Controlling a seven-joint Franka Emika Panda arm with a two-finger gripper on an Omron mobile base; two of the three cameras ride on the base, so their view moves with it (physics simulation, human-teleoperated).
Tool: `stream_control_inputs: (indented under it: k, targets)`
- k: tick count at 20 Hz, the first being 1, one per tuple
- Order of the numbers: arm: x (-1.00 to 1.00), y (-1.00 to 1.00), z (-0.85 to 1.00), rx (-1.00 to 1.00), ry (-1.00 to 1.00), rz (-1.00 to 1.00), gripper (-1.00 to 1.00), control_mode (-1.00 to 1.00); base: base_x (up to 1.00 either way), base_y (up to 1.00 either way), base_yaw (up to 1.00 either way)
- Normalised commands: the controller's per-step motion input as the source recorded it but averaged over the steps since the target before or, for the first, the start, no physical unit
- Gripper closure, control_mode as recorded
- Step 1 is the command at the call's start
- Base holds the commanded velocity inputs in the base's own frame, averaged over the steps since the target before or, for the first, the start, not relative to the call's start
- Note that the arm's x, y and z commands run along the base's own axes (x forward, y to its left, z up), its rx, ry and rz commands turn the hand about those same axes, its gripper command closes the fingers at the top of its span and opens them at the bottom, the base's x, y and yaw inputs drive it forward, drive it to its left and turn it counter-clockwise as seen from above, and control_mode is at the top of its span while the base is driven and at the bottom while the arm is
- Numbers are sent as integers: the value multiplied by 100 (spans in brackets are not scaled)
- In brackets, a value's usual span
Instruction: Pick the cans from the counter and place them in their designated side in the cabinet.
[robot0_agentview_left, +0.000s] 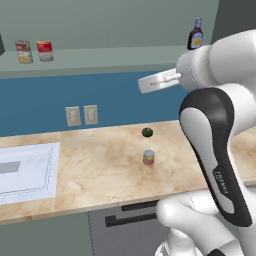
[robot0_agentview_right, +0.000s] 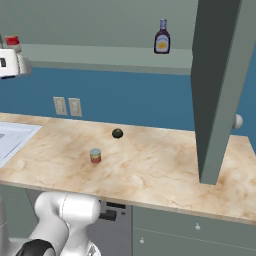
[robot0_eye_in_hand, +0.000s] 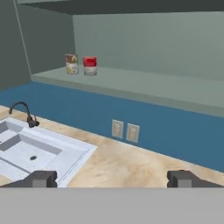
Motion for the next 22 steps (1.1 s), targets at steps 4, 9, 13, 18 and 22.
stream_control_inputs:
  k: [4,9,13,18,22]
  targets:
    - [-13,-15,-37,0,4,0,-100,-100,0,0,0]
    - [-10,-2,-38,-6,5,-1,-100,-100,0,0,0]
    - [-9,-13,-36,-8,10,-7,-100,-100,0,0,0]
    - [-8,-32,-30,-4,11,-11,-100,-100,0,0,0]
    - [-3,-30,-17,0,9,-14,-100,-100,0,0,0]
